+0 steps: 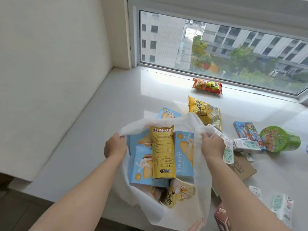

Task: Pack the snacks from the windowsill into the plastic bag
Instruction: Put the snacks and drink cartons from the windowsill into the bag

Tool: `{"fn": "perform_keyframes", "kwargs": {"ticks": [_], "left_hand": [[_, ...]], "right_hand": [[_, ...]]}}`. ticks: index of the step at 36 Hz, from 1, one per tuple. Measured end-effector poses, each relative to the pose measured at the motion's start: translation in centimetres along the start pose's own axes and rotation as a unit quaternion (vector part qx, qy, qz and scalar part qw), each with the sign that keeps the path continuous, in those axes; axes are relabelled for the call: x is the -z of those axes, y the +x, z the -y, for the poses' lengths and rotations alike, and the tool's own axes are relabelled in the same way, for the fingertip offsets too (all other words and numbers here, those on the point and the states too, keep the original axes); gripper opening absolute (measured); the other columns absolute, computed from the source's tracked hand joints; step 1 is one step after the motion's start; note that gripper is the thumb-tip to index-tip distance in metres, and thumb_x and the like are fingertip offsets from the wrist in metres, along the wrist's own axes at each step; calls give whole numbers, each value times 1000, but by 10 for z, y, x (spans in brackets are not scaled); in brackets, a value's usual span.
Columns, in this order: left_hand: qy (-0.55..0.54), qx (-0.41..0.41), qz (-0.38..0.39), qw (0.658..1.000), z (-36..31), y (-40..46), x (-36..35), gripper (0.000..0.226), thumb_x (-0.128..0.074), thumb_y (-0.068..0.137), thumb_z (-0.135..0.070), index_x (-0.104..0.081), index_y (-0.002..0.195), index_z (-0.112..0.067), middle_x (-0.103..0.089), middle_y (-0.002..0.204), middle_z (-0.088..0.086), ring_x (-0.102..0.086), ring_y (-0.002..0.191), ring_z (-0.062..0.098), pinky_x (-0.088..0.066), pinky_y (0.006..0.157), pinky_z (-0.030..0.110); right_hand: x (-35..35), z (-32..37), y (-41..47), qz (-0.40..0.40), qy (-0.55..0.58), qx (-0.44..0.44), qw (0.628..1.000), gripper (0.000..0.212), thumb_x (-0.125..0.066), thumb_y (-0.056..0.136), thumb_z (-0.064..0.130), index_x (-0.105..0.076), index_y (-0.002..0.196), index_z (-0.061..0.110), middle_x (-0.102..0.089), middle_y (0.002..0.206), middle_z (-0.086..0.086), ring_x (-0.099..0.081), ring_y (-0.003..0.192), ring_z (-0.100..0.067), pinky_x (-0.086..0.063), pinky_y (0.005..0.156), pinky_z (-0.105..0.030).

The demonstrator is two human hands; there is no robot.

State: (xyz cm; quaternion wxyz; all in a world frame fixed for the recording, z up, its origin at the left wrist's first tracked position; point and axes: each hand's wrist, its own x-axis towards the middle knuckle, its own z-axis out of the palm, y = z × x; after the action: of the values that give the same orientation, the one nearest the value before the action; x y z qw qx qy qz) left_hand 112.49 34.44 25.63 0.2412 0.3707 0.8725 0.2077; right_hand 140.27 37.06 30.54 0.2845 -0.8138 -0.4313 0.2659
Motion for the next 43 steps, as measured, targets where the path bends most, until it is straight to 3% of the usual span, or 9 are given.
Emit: {"fn": "perform_keyframes", "kwargs": {"ticks": [3,7,13,15,20,24,28,40,43], "left_hand": [[-174,4,-82,981,-20,9,25,24,-41,94,-15,-61,99,-1,-63,108,23,-56,99,37,-37,75,34],[-235,-21,-153,960,-33,13,46,22,-46,93,-13,-60,92,4,-63,103,28,-56,95,40,-41,78,38],[-39,35,1,999,-17,29,47,29,-49,88,-25,-52,114,-12,-56,120,14,-54,107,33,-44,86,38],[11,17,2,1000,-20,31,47,43,-53,85,-24,-48,127,-16,-46,131,13,-45,120,33,-41,94,41],[100,-110,-20,989,-51,31,35,56,-55,81,-26,-42,135,-23,-38,135,8,-30,128,28,-33,103,40],[114,-230,35,966,-94,30,13,53,-54,83,-28,-44,134,-26,-40,137,3,-28,131,24,-28,106,38],[100,-263,87,956,-136,40,-15,47,-53,88,-31,-45,134,-24,-41,139,4,-29,132,22,-29,105,37],[160,-129,242,948,-185,117,-112,52,-54,88,-31,-42,137,-17,-45,133,9,-52,114,25,-45,81,32],[200,-90,273,937,-183,131,-139,60,-59,88,-34,-37,138,-11,-44,134,11,-51,117,28,-43,84,32]], "right_hand": [[0,7,-1,-32,63,12,997,32,-45,98,27,-44,74,5,-46,76,-10,-45,77,-25,-32,68,-33],[-3,10,0,-9,59,17,998,33,-45,98,27,-40,69,11,-44,72,-4,-45,82,-24,-32,72,-32],[-7,-1,9,29,-20,-12,999,18,-45,96,22,-50,87,7,-52,84,-7,-53,91,-31,-38,76,-36],[-6,0,9,6,-30,-19,999,20,-45,93,20,-51,107,7,-55,101,-10,-54,101,-34,-38,78,-36],[-5,12,22,-52,-29,63,996,39,-57,84,20,-48,119,9,-51,116,-12,-47,111,-31,-40,91,-42],[-10,24,45,-25,-94,117,988,39,-59,83,26,-51,119,11,-53,120,-10,-45,113,-29,-38,93,-40],[-23,33,71,45,-139,96,985,37,-55,86,27,-51,121,14,-49,125,-8,-42,117,-28,-37,95,-38],[-62,17,168,112,-191,-8,975,41,-51,88,25,-47,128,16,-44,132,-10,-36,126,-29,-35,100,-38],[-71,9,187,126,-196,-28,972,43,-51,88,25,-46,130,17,-42,132,-11,-36,126,-30,-36,101,-40]]}}
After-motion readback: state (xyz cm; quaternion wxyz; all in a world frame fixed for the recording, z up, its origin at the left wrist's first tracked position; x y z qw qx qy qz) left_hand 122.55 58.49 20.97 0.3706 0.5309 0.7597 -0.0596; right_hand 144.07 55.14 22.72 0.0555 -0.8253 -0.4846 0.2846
